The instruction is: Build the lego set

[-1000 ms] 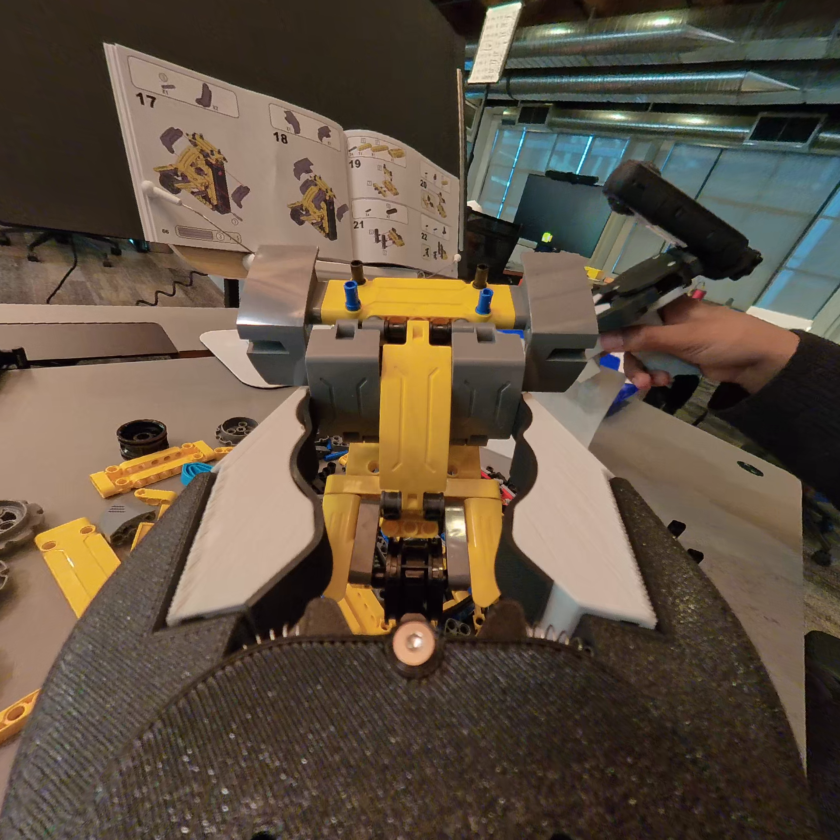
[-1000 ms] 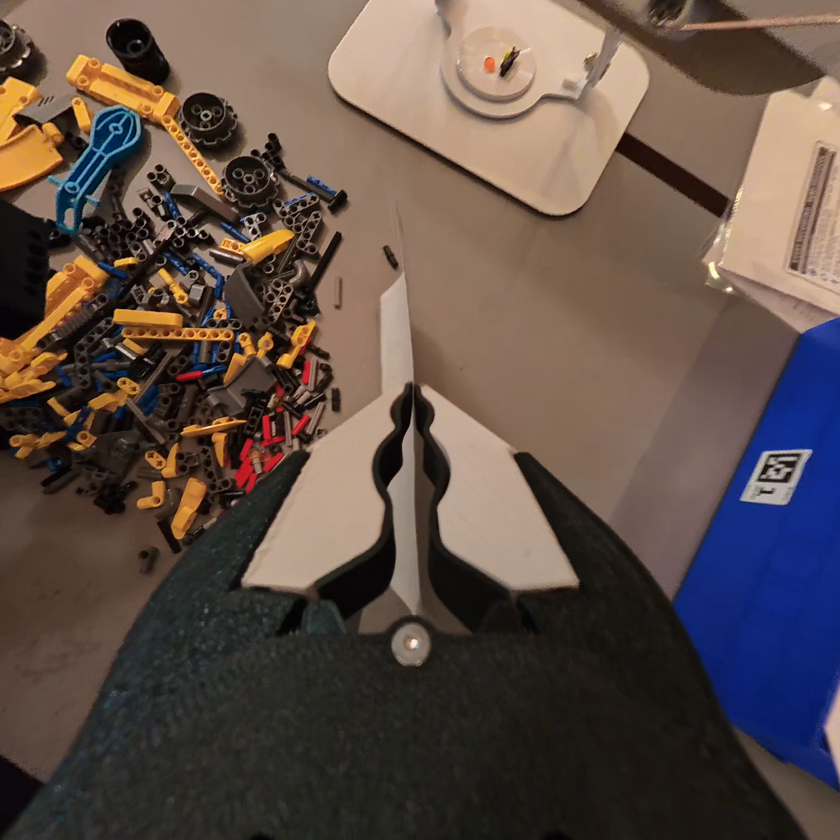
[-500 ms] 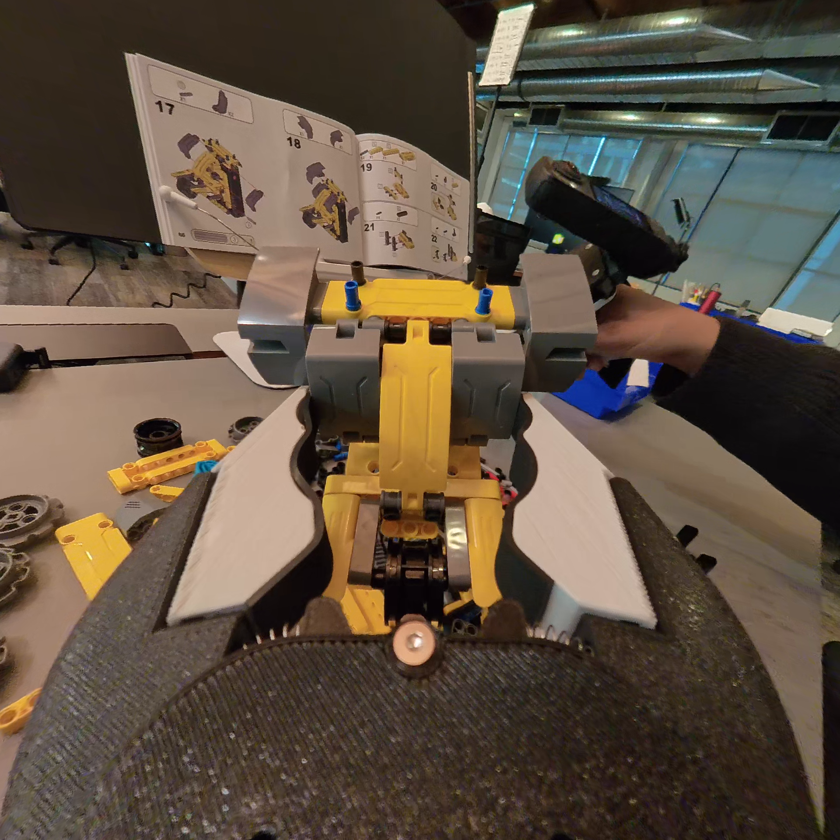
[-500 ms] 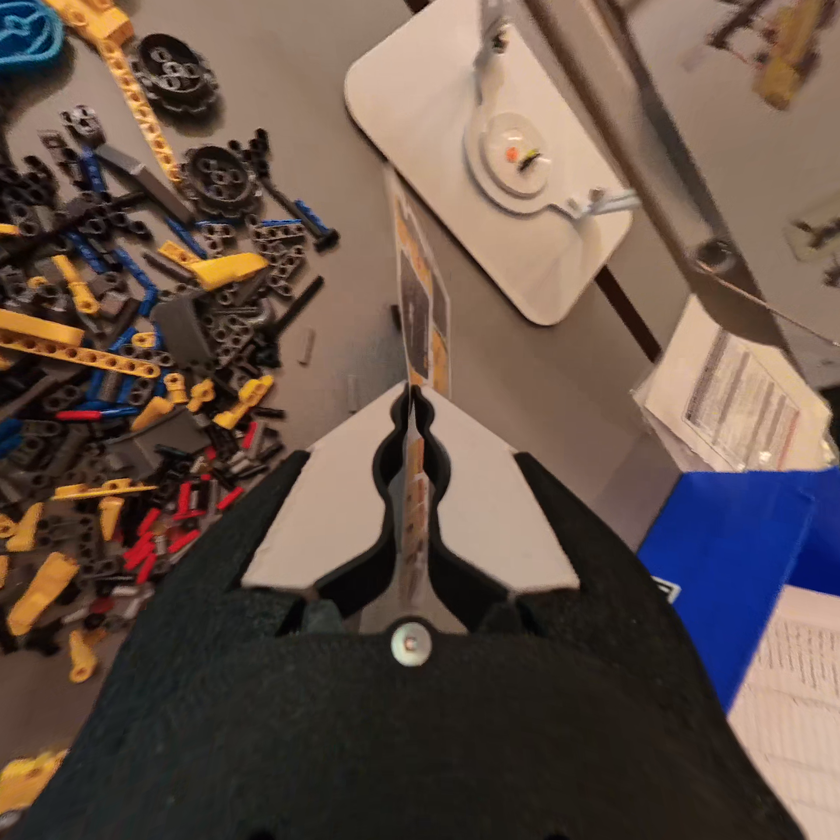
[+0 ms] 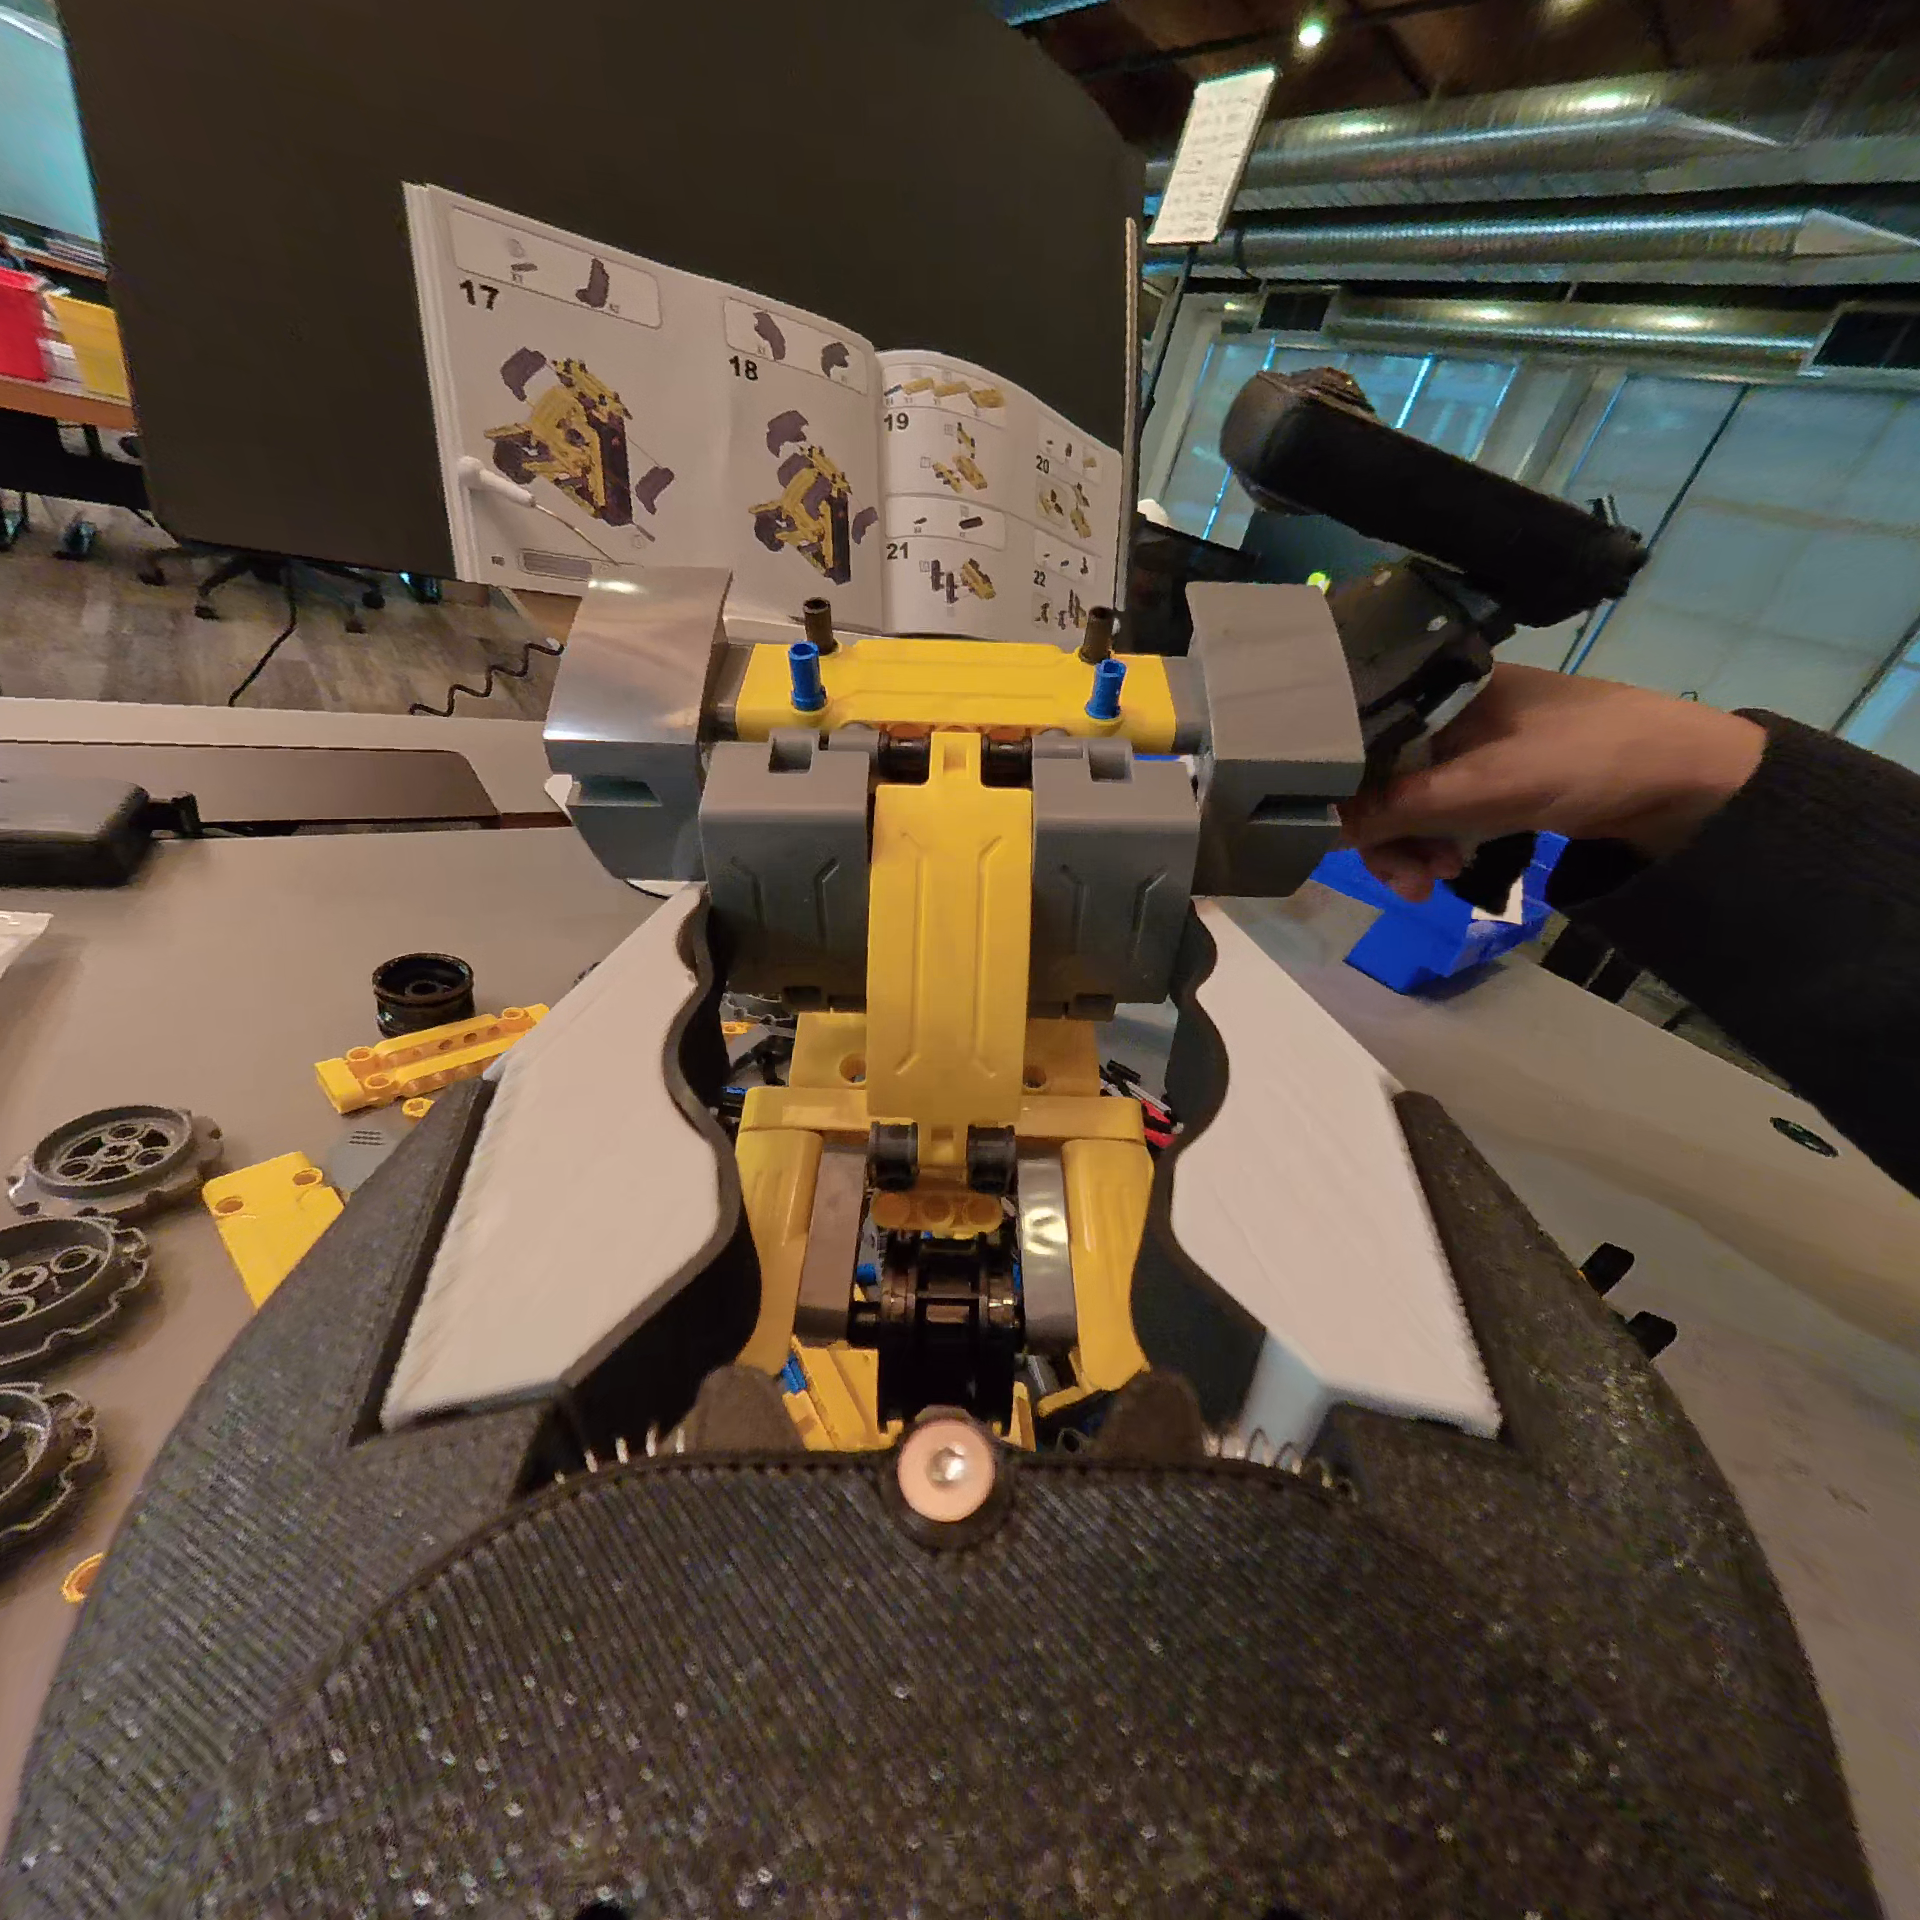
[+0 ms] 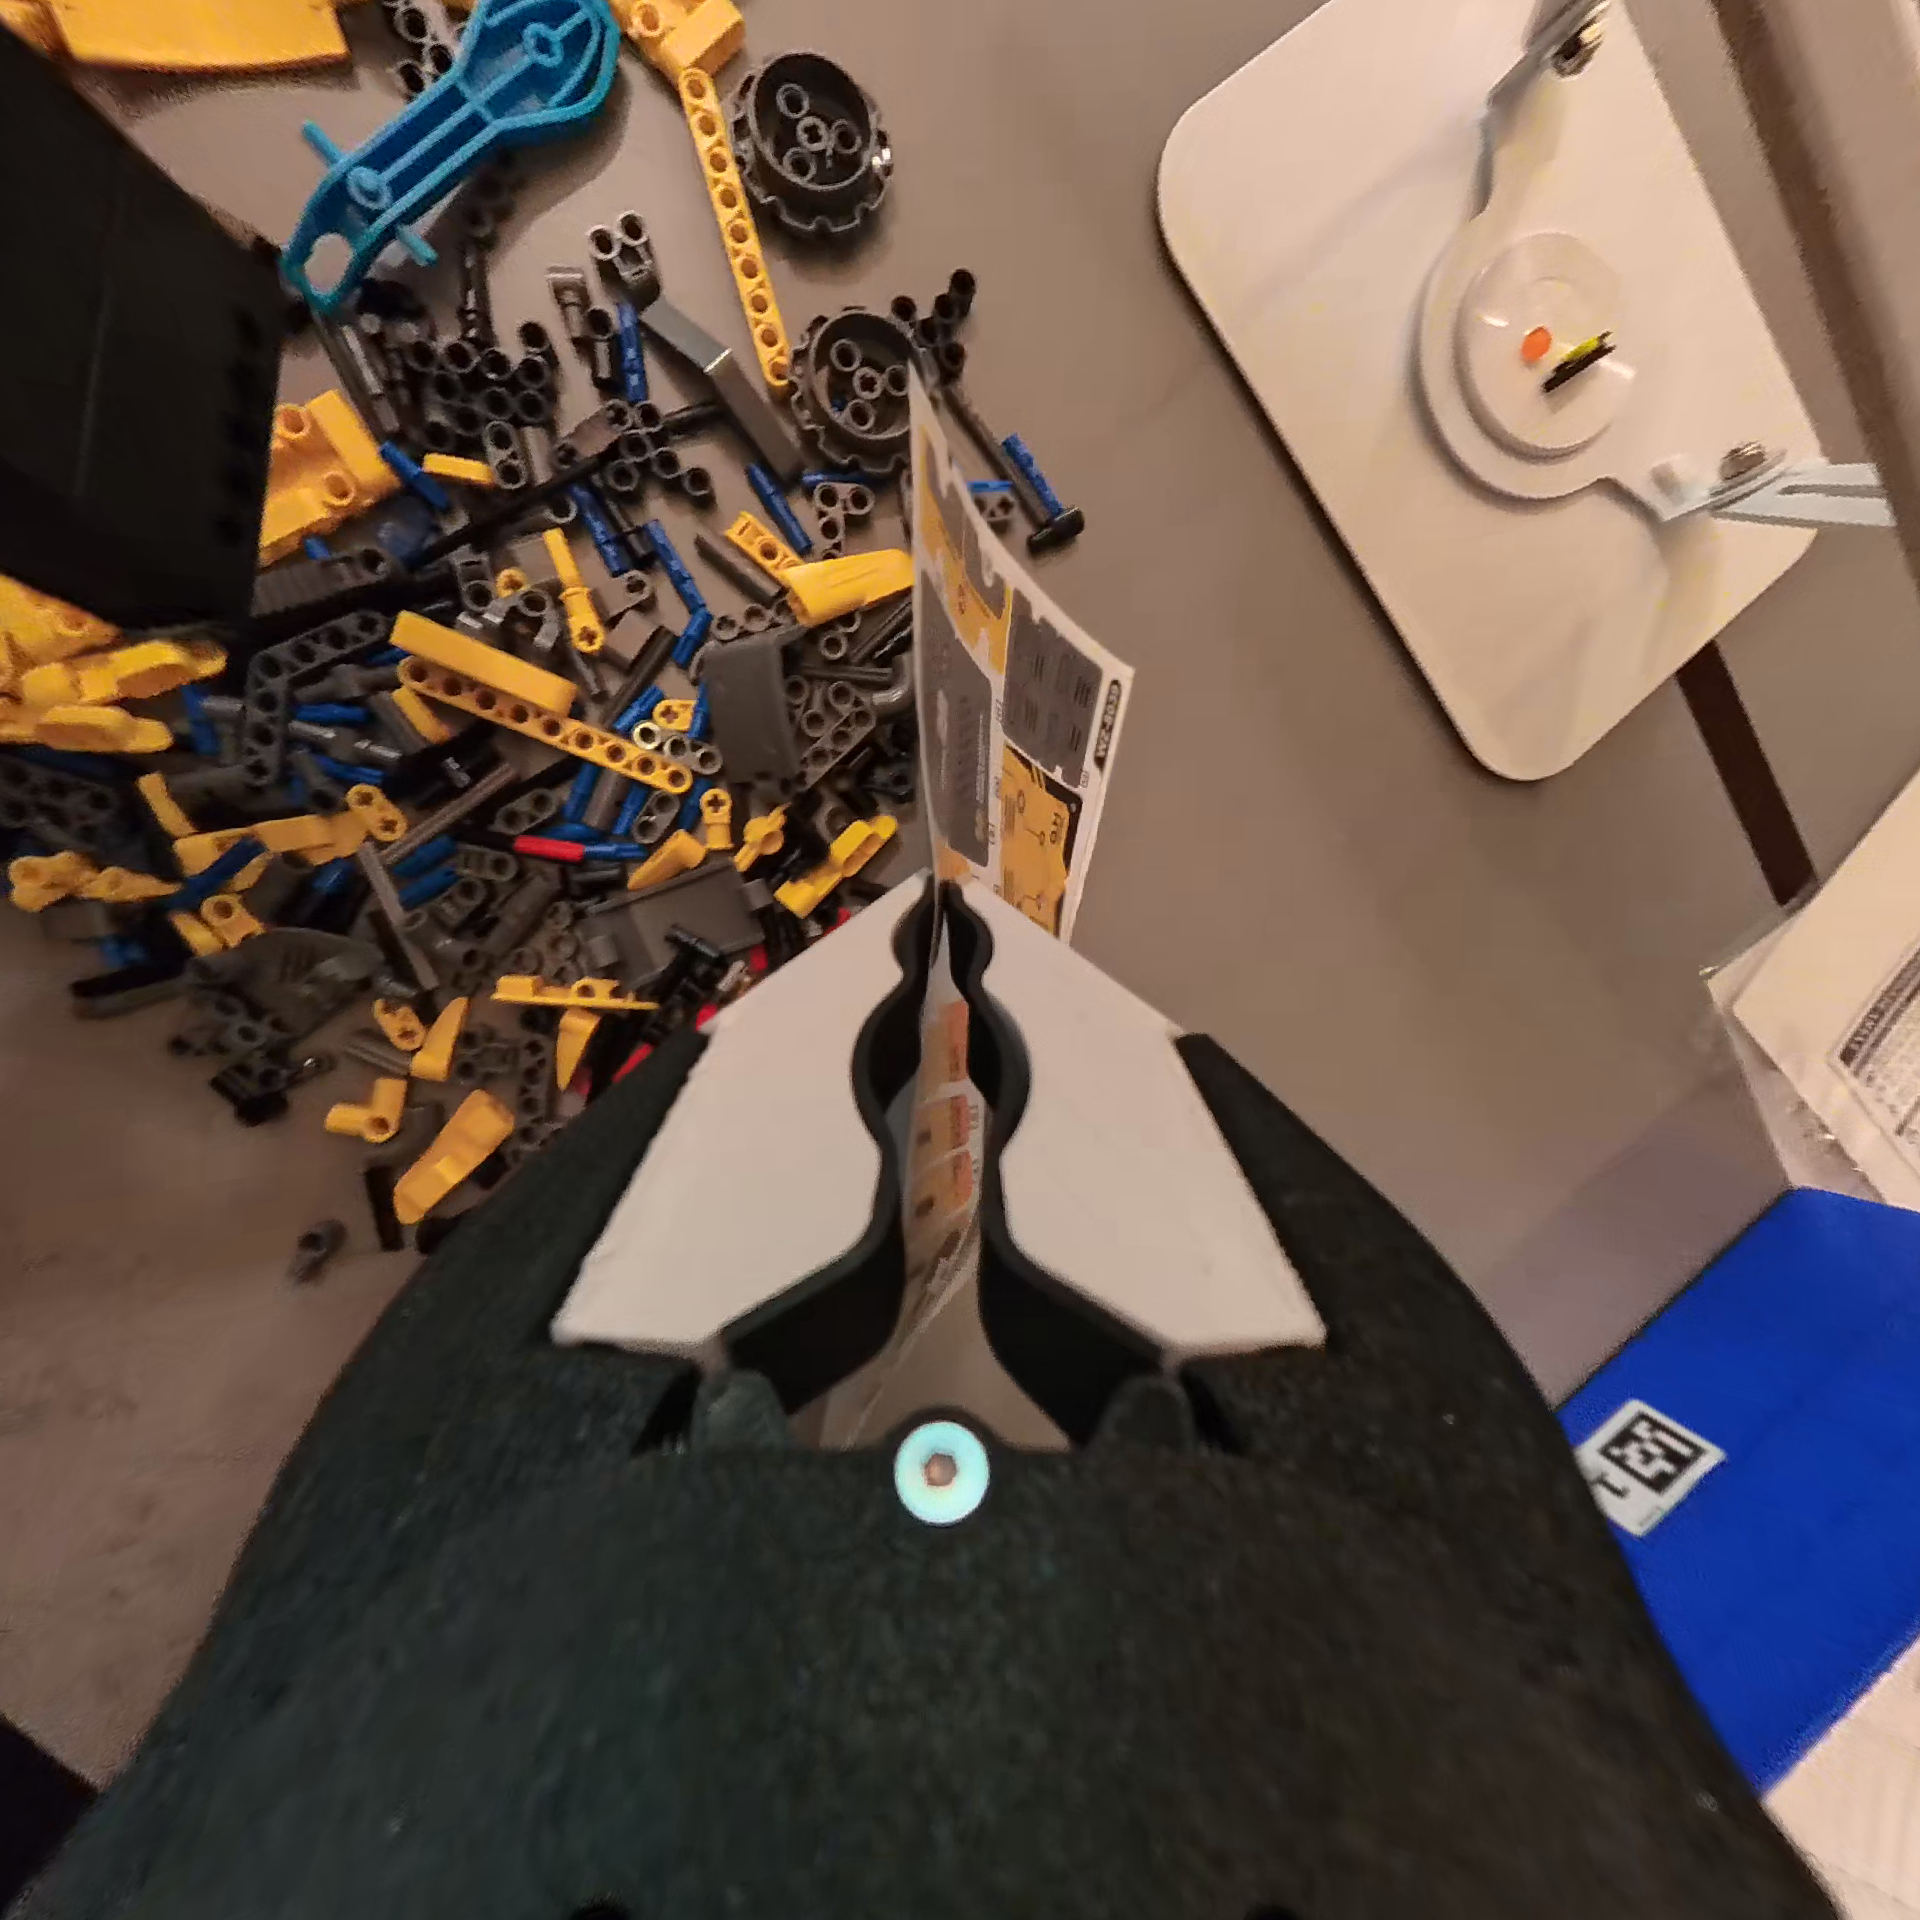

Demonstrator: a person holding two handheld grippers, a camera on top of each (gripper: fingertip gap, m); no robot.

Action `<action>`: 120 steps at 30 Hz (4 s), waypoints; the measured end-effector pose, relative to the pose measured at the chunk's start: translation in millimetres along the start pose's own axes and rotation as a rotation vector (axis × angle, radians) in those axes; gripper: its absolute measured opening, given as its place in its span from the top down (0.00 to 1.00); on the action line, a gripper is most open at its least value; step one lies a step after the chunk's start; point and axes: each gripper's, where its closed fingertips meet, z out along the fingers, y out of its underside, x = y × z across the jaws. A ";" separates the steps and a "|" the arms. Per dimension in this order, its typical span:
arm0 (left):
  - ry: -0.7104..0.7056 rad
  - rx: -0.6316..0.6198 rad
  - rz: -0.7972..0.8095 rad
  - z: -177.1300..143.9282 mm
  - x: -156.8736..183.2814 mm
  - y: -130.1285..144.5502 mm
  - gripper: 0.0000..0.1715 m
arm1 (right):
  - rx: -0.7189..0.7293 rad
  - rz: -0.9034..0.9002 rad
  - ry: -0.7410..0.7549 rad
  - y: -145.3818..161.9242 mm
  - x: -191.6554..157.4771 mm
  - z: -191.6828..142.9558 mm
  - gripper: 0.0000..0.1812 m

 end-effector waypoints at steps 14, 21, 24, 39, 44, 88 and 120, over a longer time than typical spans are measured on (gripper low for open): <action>0.014 -0.009 0.005 1.2 3.8 1.7 0.53 | 0.110 0.083 0.011 10.2 6.8 -37.5 1.00; 0.027 -0.030 0.047 5.2 13.4 5.9 0.53 | 0.266 0.245 0.098 31.0 38.9 -76.6 1.00; 0.037 -0.044 0.074 9.4 22.4 6.4 0.53 | 0.318 0.307 0.121 50.2 48.0 -97.9 1.00; 0.326 -0.254 0.135 94.6 141.2 31.0 0.53 | 0.431 0.585 0.187 196.5 64.3 -157.8 1.00; 0.387 -0.346 0.203 141.9 170.1 52.0 0.53 | 0.462 0.562 0.267 228.1 68.1 -181.3 1.00; 0.755 -0.765 0.472 338.4 210.1 137.6 0.53 | 0.499 0.737 0.289 358.7 50.0 -212.1 1.00; 0.657 -0.845 0.421 261.0 125.3 153.5 0.51 | 0.497 0.700 0.291 338.5 45.7 -214.0 1.00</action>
